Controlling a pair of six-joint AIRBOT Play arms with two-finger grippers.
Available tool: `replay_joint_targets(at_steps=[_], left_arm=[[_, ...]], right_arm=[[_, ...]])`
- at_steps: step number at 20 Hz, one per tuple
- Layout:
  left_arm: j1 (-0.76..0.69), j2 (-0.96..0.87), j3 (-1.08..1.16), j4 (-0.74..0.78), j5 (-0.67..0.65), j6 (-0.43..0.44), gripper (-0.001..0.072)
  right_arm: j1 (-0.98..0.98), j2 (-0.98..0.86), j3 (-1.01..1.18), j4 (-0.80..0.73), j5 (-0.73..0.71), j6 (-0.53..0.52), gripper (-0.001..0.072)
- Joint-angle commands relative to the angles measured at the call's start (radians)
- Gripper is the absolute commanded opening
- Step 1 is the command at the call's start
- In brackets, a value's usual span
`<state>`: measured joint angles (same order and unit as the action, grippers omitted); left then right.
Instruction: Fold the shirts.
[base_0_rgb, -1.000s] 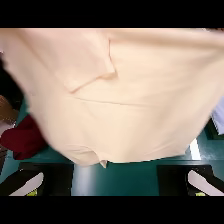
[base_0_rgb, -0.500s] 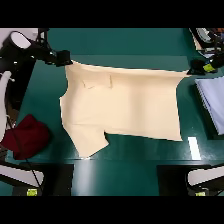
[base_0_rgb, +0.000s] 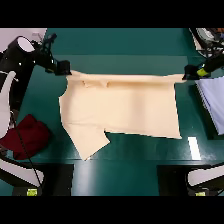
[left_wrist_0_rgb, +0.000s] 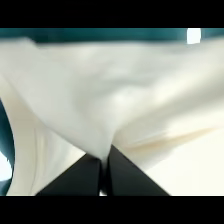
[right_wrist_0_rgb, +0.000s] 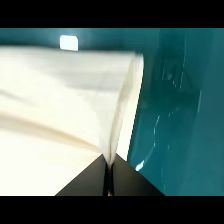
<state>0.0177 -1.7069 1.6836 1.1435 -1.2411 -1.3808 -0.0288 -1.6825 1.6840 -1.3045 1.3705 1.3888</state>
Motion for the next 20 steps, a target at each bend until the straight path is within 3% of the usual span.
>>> replay_joint_targets(at_steps=[1, 4, 5, 6, 7, 8, 12, 20], left_arm=[[0.002, -0.002, -0.101, 0.033, -0.062, 0.001, 0.0025], [0.004, -0.002, -0.223, 0.034, 0.038, -0.03, 0.003], [0.005, -0.002, -0.241, 0.036, 0.055, -0.061, 0.025], [0.005, -0.002, -0.243, 0.036, 0.053, -0.083, 0.0542], [0.005, 0.003, -0.241, 0.035, 0.03, -0.089, 0.0524], [0.005, 0.017, -0.241, 0.04, -0.001, -0.079, 0.048], [0.005, 0.192, -0.326, 0.122, -0.054, -0.078, 0.0481], [0.003, 0.657, -0.941, 0.101, -0.057, -0.14, 0.0481]], right_arm=[[0.034, 0.096, -0.233, -0.011, -0.105, -0.002, 0.0014], [0.045, 0.134, -0.364, 0.027, -0.17, -0.001, 0.0016], [0.043, 0.138, -0.383, 0.07, -0.175, 0.0, 0.0023], [0.035, 0.14, -0.388, 0.105, -0.172, -0.001, 0.0145], [0.024, 0.14, -0.38, 0.137, -0.153, -0.001, 0.0361], [0.01, 0.141, -0.363, 0.163, -0.117, -0.001, 0.0409], [-0.047, 0.251, -0.381, 0.18, -0.047, -0.003, 0.0409], [-0.11, 0.549, -0.624, 0.179, -0.103, -0.022, 0.0408]])
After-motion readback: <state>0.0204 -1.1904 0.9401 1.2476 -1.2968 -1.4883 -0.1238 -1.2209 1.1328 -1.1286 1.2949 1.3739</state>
